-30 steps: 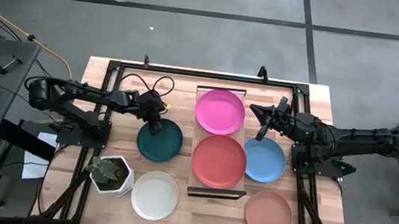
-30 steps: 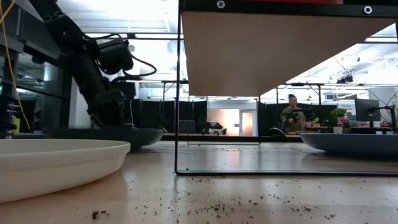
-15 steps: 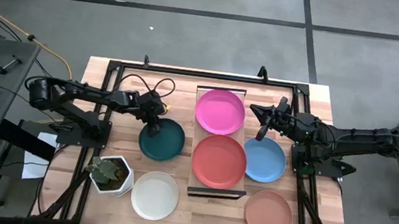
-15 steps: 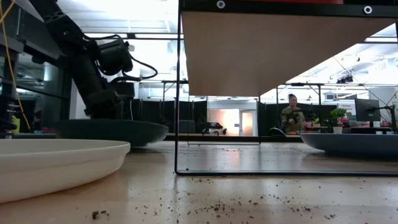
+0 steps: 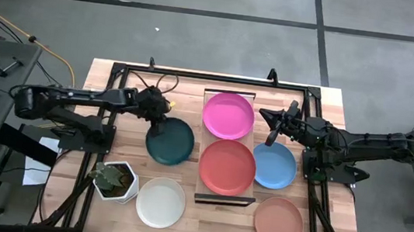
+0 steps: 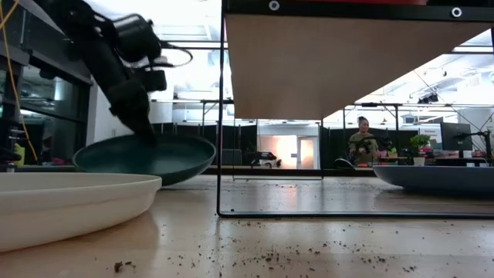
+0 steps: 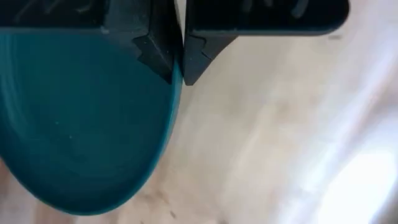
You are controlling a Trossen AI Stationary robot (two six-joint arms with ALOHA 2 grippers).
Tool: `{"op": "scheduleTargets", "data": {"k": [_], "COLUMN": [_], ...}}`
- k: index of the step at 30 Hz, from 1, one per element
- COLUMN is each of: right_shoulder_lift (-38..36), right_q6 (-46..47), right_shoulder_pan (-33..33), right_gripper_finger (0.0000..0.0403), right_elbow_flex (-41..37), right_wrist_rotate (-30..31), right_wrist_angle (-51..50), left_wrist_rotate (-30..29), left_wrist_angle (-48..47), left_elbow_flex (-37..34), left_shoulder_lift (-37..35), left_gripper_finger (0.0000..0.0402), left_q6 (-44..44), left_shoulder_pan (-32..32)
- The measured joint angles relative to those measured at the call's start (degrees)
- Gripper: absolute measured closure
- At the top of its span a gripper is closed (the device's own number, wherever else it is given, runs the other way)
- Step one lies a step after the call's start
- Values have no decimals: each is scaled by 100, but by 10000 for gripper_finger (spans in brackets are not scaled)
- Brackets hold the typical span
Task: Place and stack plates onto a shelf
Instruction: Stack the green plate on top of the pink plate
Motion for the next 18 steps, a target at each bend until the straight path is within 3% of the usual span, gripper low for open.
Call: {"op": "scheduleTargets", "data": {"k": [10, 18], "right_shoulder_lift": [0, 0], "right_q6": [17, 39], "right_shoulder_pan": [0, 0], "right_gripper_finger": [403, 403], "right_elbow_flex": [0, 0], "right_wrist_rotate": [0, 0], "right_wrist_angle": [-73, -89], "left_wrist_rotate": [-1550, -3610], "left_wrist_angle": [-169, -140], "left_elbow_flex": [-4, -4], "left_shoulder_lift": [-1580, -2400], "left_gripper_finger": [400, 400], "left_q6": [-796, -1220], "left_shoulder_pan": [-198, -530]}}
